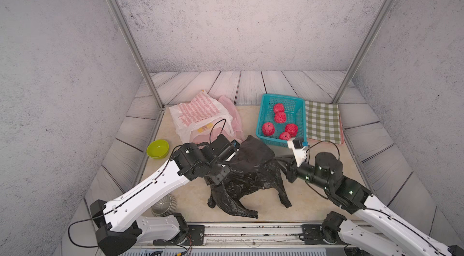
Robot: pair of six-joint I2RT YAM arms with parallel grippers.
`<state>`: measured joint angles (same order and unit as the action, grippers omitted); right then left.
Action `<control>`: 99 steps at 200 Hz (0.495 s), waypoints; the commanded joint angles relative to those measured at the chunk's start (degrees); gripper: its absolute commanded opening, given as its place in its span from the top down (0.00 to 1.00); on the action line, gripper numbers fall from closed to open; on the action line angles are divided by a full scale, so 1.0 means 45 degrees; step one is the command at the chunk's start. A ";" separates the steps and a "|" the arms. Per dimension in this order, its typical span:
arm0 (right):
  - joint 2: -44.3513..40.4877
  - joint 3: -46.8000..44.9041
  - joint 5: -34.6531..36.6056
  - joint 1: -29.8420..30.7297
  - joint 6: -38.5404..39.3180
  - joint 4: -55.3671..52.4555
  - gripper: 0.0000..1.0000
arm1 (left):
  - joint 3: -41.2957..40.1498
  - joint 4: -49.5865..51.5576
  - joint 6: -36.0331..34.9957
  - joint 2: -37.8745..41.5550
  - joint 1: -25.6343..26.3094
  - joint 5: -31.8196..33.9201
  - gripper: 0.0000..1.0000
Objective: Untie the knot of a plastic bag & take out the apple
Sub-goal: Place the apple in the basket, then pick up the apple from the plastic bag.
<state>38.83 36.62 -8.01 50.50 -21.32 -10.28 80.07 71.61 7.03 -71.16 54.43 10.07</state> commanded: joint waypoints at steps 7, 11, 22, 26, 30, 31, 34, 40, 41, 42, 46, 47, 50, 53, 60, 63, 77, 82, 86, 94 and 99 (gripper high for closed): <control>0.0396 -0.1243 0.1484 0.2232 -0.0238 0.0781 1.00 | 0.0934 0.0149 0.0287 -0.0721 -0.0075 0.0515 1.00; 0.0605 -0.1367 0.1575 0.2415 -0.0205 0.1041 1.00 | 0.1028 0.0175 0.0311 -0.0792 -0.0084 0.0535 1.00; 0.1290 -0.1615 0.1719 0.2774 -0.0205 0.1815 1.00 | 0.1266 0.0214 0.0333 -0.0951 -0.0080 0.0452 1.00; 0.1595 -0.1667 0.1724 0.2830 -0.0194 0.2147 1.00 | 0.1334 0.0228 0.0333 -0.0992 -0.0080 0.0424 1.00; 0.1919 -0.1706 0.1720 0.2876 -0.0186 0.2516 1.00 | 0.1419 0.0252 0.0353 -0.1046 -0.0072 0.0388 1.00; 0.2026 -0.1709 0.1721 0.2887 -0.0185 0.2635 1.00 | 0.1432 0.0255 0.0353 -0.1054 -0.0079 0.0384 1.00; 0.2259 -0.1712 0.1690 0.2929 -0.0157 0.2888 1.00 | 0.1501 0.0272 0.0367 -0.1076 -0.0084 0.0352 1.00; 0.2853 -0.1681 0.1611 0.3011 -0.0032 0.3424 1.00 | 0.1590 0.0295 0.0359 -0.1157 -0.0077 0.0332 1.00; 0.2942 -0.1667 0.1608 0.3033 -0.0020 0.3499 1.00 | 0.1605 0.0306 0.0356 -0.1168 -0.0071 0.0337 1.00; 0.3026 -0.1651 0.1606 0.3054 0.0006 0.3556 1.00 | 0.1622 0.0311 0.0354 -0.1174 -0.0078 0.0339 1.00; 0.3439 -0.1570 0.1629 0.3168 0.0126 0.3817 1.00 | 0.1672 0.0335 0.0354 -0.1225 -0.0070 0.0325 1.00; 0.3557 -0.1553 0.1656 0.3190 0.0166 0.3901 1.00 | 0.1695 0.0336 0.0353 -0.1251 -0.0077 0.0343 1.00; 0.3844 -0.1480 0.1752 0.3311 0.0273 0.4055 1.00 | 0.1744 0.0336 0.0338 -0.1272 -0.0081 0.0356 1.00; 0.4154 -0.1420 0.1938 0.3461 0.0408 0.4240 1.00 | 0.1770 0.0348 0.0324 -0.1309 -0.0080 0.0373 1.00; 0.4841 -0.1353 0.2536 0.3879 0.0715 0.4723 1.00 | 0.1823 0.0346 0.0280 -0.1388 -0.0069 0.0414 1.00; 0.5120 -0.1343 0.2763 0.4061 0.0805 0.4965 1.00 | 0.1860 0.0337 0.0243 -0.1421 -0.0083 0.0465 1.00; 0.6480 -0.1252 0.3315 0.4596 0.1084 0.6120 1.00 | 0.2097 0.0424 0.0143 -0.1630 -0.0103 0.0744 1.00; 0.6952 -0.1131 0.3448 0.4693 0.1058 0.6390 1.00 | 0.2268 0.0515 0.0127 -0.1709 -0.0099 0.0805 1.00; 0.7318 -0.1029 0.3496 0.4733 0.1047 0.6563 1.00 | 0.2378 0.0579 0.0109 -0.1757 -0.0094 0.0821 1.00; 0.7930 -0.0766 0.3594 0.4846 0.1056 0.6871 1.00 | 0.2596 0.0662 0.0071 -0.1833 -0.0099 0.0885 1.00; 0.8319 -0.0632 0.3717 0.4901 0.1016 0.7007 1.00 | 0.2693 0.0708 0.0053 -0.1853 -0.0120 0.0905 1.00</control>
<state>70.22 30.48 3.51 71.18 -18.39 12.05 89.30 72.66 7.88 -78.41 54.37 12.34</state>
